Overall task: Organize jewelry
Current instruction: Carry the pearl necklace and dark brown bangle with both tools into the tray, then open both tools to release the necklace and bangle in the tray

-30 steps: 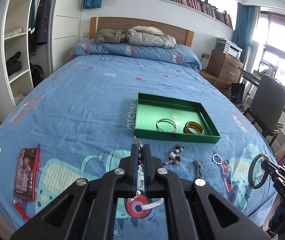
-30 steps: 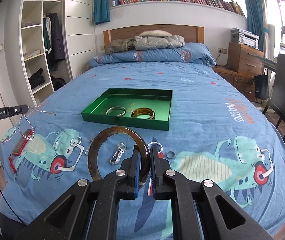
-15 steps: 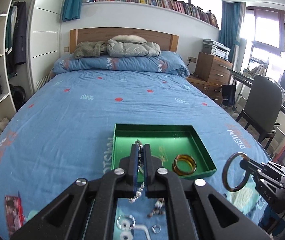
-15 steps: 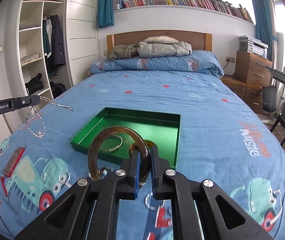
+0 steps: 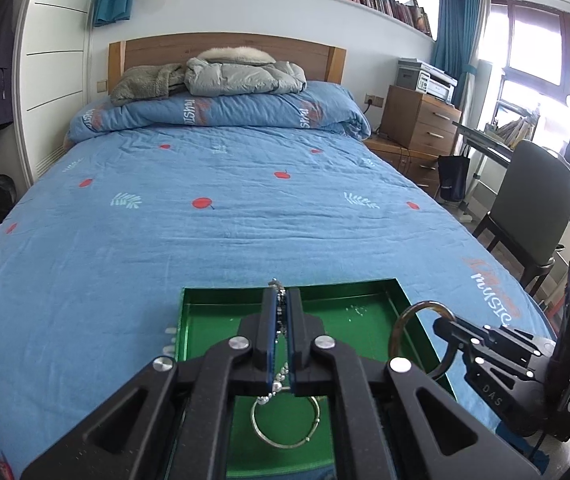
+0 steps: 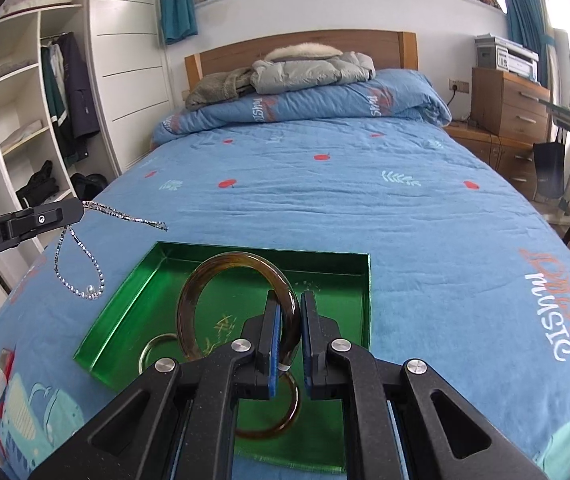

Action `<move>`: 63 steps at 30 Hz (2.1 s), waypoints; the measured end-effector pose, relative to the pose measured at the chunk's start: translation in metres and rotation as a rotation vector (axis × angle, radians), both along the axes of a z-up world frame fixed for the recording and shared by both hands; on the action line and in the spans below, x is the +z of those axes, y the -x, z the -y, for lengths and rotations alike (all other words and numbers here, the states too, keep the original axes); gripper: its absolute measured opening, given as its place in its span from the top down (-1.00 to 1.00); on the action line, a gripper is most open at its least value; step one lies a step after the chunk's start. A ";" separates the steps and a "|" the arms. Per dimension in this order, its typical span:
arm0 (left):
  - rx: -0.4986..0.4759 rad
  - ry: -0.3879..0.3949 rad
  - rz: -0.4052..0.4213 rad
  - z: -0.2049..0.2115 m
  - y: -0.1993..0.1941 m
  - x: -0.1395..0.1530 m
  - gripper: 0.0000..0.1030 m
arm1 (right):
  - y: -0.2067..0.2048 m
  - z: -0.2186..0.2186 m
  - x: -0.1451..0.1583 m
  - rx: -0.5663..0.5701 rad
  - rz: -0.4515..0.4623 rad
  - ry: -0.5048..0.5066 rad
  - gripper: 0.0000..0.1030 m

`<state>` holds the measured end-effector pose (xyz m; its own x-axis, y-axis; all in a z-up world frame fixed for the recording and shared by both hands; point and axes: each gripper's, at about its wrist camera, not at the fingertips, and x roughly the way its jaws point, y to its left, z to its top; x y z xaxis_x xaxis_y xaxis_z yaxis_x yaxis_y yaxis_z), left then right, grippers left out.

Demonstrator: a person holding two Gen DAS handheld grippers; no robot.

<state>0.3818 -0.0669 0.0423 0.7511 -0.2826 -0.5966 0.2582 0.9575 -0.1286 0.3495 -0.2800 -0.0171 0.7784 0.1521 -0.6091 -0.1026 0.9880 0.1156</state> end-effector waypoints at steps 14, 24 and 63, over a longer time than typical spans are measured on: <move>0.069 -0.106 -0.167 0.007 -0.058 -0.094 0.93 | -0.067 -0.004 -0.055 -0.024 -0.197 0.029 0.82; 0.128 -0.107 -0.260 -0.009 -0.064 -0.124 0.93 | -0.076 -0.002 -0.078 -0.035 -0.315 0.076 0.83; 0.134 -0.103 -0.068 -0.031 0.098 -0.026 0.66 | 0.085 -0.023 0.034 0.009 -0.052 0.088 0.03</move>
<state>0.2834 -0.0355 0.0164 0.7348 -0.1180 -0.6680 0.1218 0.9917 -0.0413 0.2645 -0.2574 0.0166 0.7442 0.1036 -0.6599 -0.1080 0.9936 0.0342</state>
